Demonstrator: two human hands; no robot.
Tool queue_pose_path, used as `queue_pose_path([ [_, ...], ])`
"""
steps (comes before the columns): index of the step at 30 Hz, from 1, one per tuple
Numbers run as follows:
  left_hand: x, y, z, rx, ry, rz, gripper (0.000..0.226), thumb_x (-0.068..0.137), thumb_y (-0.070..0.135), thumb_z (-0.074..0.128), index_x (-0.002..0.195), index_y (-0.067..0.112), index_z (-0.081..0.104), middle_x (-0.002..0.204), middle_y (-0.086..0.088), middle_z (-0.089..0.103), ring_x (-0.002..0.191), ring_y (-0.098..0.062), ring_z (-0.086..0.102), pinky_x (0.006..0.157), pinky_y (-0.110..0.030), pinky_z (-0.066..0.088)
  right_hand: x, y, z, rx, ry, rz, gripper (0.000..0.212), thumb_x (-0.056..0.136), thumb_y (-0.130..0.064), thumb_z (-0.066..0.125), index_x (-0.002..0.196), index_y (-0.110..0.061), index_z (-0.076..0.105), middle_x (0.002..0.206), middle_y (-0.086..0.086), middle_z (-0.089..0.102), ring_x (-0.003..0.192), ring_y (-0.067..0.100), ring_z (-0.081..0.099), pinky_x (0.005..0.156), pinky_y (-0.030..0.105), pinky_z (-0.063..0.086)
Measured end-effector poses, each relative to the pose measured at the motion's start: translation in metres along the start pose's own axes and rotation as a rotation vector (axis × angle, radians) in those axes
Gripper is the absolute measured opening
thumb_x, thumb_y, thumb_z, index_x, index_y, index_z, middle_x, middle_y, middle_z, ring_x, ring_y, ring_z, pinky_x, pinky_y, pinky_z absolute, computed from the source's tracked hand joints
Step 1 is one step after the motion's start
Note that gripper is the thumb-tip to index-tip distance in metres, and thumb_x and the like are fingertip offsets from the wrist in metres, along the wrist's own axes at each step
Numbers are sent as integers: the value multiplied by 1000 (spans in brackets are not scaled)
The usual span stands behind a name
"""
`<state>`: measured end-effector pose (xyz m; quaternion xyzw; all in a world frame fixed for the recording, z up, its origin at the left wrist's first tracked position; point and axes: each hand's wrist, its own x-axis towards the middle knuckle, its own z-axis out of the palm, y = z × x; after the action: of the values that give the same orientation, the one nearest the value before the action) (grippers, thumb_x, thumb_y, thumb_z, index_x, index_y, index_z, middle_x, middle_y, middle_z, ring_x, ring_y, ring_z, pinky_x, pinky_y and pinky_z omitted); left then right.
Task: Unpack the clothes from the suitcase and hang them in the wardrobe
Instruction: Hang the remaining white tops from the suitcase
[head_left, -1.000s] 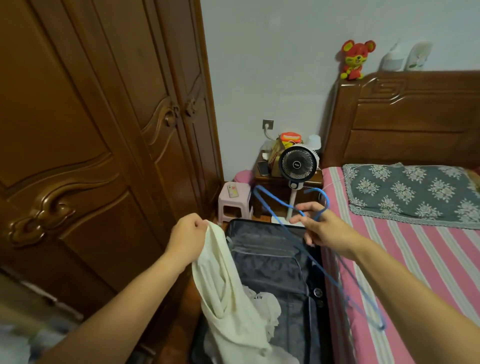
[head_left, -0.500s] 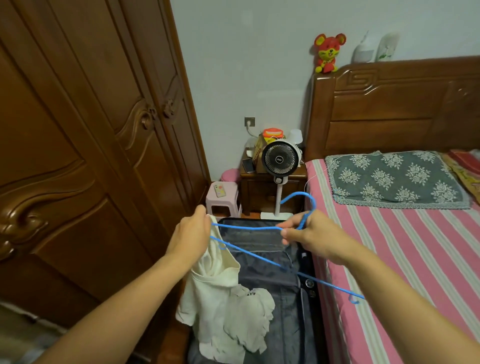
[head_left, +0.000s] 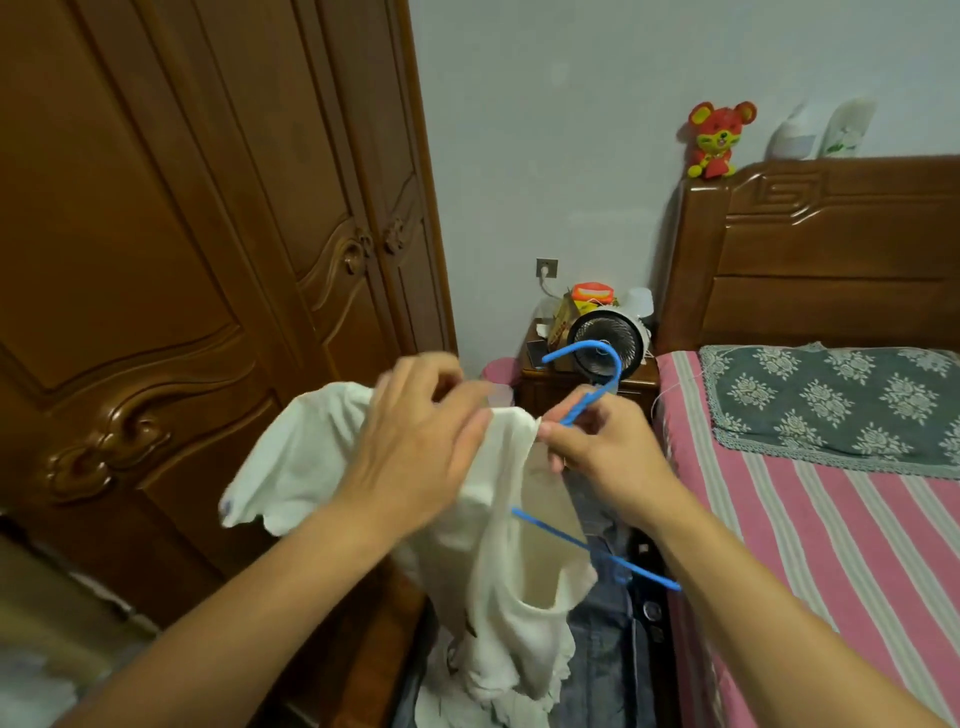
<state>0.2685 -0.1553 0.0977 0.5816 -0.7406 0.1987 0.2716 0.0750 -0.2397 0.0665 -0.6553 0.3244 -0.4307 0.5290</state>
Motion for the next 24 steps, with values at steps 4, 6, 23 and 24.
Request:
queue_pose_path([
  [4,29,-9,-14,126,-253,173,34,105,45,33,106,28,62,89,6,63,81,-21,64,66,-41,50,-2,-26,3,11,-51,-73,10,84,6,71,83,7,62,63,23,64,55,20,61,59,23,49],
  [6,32,-5,-15,37,-398,133,40,103,55,26,102,30,58,89,8,64,80,-18,64,66,-41,51,2,-22,5,-24,-49,-64,12,82,-2,77,82,-2,64,70,22,65,64,20,61,66,31,51],
  [23,5,-18,21,-530,-293,-475,38,103,34,48,74,13,59,68,-8,55,65,-20,51,64,-39,42,-50,77,19,-343,-29,-162,51,88,-12,71,130,-37,53,124,-14,48,118,5,53,102,17,42],
  [24,6,-14,19,-565,-290,-473,39,103,31,50,68,15,53,63,-3,48,61,-15,44,61,-37,36,-47,72,25,-323,-51,-148,51,87,-17,74,128,-39,54,124,-13,48,118,5,51,103,16,40],
])
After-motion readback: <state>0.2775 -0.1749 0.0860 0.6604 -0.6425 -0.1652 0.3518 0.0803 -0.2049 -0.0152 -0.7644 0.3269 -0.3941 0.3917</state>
